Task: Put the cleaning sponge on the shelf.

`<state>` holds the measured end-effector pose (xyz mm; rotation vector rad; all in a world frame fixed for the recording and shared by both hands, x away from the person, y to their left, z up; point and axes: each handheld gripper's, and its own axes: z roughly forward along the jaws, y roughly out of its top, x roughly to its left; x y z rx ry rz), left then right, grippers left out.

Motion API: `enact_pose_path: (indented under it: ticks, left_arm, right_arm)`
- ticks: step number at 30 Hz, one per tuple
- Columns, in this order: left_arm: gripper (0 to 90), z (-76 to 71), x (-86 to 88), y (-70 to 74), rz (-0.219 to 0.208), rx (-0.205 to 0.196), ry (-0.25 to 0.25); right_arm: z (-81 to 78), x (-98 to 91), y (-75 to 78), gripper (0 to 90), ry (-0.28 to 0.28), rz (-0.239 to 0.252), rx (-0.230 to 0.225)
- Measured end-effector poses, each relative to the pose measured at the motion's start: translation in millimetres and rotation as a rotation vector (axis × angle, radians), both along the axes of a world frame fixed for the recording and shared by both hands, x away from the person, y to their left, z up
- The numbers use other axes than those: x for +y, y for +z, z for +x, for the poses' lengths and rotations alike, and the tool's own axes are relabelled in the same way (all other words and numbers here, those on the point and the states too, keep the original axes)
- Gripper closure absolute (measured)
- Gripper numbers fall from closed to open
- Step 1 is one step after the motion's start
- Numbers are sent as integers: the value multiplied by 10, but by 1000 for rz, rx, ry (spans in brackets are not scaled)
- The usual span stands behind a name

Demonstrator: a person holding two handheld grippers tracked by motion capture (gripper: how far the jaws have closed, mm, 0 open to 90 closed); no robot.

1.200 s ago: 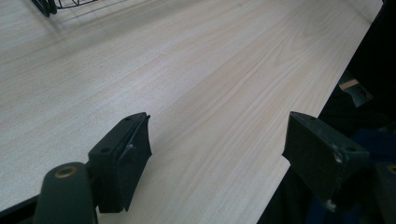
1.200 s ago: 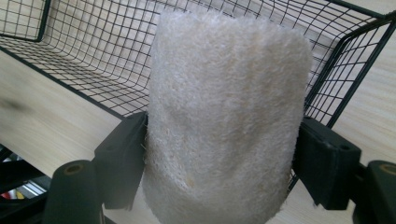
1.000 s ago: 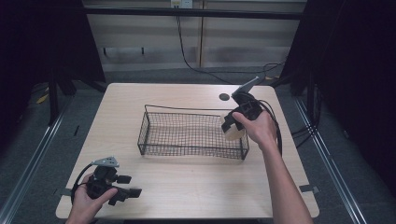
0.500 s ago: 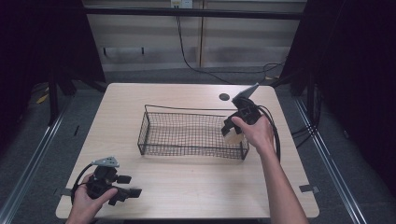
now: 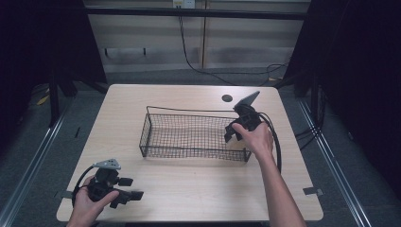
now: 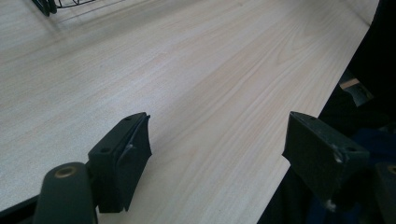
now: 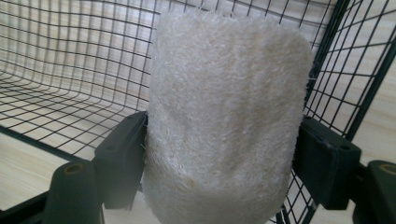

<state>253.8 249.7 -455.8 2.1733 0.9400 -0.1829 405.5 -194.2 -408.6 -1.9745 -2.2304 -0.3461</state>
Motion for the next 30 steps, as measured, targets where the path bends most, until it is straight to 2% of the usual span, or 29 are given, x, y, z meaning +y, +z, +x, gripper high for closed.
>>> enact_pose_path:
  ticks: [4,8,11,21,30]
  left_arm:
    - [224,3,0,-1,2,0,0]
    - [224,2,-7,-9,3,3,2]
    - [224,-3,-9,-8,-3,4,4]
    - [224,4,5,2,0,5,-4]
    - [224,3,1,-4,1,2,-2]
  right_arm:
    - [-8,1,-64,249,-13,-14,10]
    - [-18,30,-120,247,-1,-32,4]
    - [-15,83,-175,247,17,-71,15]
    - [14,167,-311,246,-16,-86,39]
    - [23,207,-349,239,-6,-90,43]
